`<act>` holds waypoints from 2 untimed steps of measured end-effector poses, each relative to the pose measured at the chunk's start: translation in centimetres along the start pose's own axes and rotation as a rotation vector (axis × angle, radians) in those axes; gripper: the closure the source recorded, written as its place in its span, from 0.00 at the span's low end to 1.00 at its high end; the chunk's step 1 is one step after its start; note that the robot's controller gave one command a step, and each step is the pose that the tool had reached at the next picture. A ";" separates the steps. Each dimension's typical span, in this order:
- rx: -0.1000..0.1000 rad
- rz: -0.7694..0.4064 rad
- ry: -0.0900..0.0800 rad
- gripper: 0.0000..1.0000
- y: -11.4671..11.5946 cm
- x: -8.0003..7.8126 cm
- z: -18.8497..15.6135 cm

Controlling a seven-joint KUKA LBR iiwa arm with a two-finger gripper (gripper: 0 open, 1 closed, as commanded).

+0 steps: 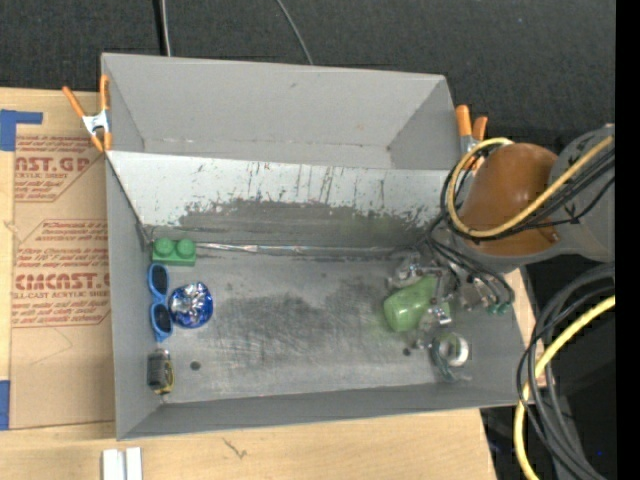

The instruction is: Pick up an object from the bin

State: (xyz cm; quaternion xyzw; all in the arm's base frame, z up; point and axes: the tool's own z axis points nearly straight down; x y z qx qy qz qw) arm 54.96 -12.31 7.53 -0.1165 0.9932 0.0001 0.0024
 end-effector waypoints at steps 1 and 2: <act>0.002 0.001 -0.001 1.00 0.0 -0.2 -4.1; 0.003 0.001 -0.004 1.00 0.1 -0.4 -10.9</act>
Offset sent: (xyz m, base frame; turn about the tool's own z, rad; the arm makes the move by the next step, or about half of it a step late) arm -0.0001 -0.0001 0.0386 0.0000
